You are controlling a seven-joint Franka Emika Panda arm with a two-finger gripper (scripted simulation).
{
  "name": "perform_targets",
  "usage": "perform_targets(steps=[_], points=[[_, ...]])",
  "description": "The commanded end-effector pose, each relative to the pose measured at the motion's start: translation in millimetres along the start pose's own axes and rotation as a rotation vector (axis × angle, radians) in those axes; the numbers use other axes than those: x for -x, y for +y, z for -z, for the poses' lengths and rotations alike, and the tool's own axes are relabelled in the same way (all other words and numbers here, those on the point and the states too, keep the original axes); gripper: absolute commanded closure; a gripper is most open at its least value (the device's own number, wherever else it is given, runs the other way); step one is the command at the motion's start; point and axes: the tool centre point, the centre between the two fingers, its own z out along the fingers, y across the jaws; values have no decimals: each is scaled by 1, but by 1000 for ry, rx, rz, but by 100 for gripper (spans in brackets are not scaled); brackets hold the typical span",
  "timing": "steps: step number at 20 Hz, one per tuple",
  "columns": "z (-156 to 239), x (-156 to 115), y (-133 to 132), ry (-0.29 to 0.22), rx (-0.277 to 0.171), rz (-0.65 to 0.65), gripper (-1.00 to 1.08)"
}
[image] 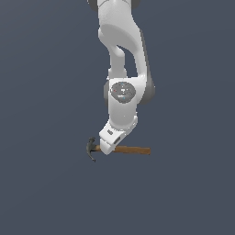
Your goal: Pick up the object and move it to a goal position.
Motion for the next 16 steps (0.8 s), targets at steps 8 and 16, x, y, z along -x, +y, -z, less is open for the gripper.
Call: perform_targets(steps=[8,16], points=[[-22,-2,12,0,-5,255,-92],[-37,-2,21,3,-8,426,-92]])
